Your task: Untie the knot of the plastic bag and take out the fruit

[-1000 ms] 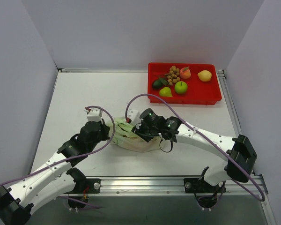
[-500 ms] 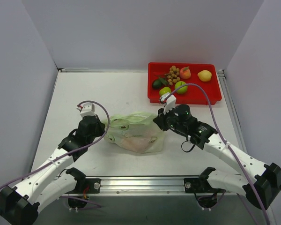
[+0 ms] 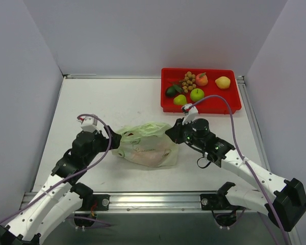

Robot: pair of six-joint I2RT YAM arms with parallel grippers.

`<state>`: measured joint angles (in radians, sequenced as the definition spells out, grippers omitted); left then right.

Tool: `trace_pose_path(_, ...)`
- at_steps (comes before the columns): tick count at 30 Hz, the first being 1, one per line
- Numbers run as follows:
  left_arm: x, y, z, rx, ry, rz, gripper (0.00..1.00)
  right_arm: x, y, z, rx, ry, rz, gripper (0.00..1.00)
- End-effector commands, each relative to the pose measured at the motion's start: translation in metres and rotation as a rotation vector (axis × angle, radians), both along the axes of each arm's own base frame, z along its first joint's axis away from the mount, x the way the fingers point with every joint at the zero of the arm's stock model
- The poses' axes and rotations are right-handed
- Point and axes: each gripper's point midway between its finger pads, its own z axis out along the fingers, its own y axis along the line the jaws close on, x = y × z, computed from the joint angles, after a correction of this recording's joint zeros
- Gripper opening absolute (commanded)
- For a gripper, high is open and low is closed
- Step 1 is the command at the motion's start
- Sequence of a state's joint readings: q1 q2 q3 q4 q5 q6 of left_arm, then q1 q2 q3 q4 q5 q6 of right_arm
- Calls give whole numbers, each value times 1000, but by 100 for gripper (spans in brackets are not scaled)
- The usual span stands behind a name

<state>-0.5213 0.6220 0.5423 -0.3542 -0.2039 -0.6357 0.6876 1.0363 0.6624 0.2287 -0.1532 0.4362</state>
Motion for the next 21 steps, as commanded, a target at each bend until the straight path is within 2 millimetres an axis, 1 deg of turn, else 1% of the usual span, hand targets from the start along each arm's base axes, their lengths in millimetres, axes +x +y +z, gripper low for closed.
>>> trace_pose_path(1,7,-8,67,60,-167,-110,93,1,16,39,56,-101,86,2)
trace_pose_path(2,9,-14,67,90,-157,-156,95,0,17,39,53,-103,97,2)
trace_pose_path(3,11,-16,71,152,-176,-201,96,-2,18,39,45,-101,107,2)
trace_pose_path(4,14,-19,87,175,-200,-229,97,-4,21,41,44,-106,123,2)
trace_pose_path(5,16,-23,88,205,-202,-264,97,-5,22,42,32,-117,131,3)
trace_pose_path(6,21,-29,82,264,-191,-322,97,-7,23,42,28,-117,140,3)
trace_pose_path(7,23,-33,90,282,-205,-352,97,-7,25,43,24,-123,146,3)
trace_pose_path(8,29,-36,85,314,-188,-371,97,-9,25,43,20,-125,151,3)
trace_pose_path(9,28,-44,85,334,-201,-445,97,-10,26,43,17,-122,154,3)
trace_pose_path(10,30,-49,86,346,-197,-475,97,-10,27,43,17,-124,155,3)
trace_pose_path(14,22,-61,83,394,-212,-620,97,-13,27,42,14,-125,160,4)
trace_pose_path(16,16,-62,81,426,-222,-677,97,-13,27,42,15,-124,158,4)
trace_pose_path(21,1,-60,83,466,-265,-764,97,-13,26,39,11,-122,157,5)
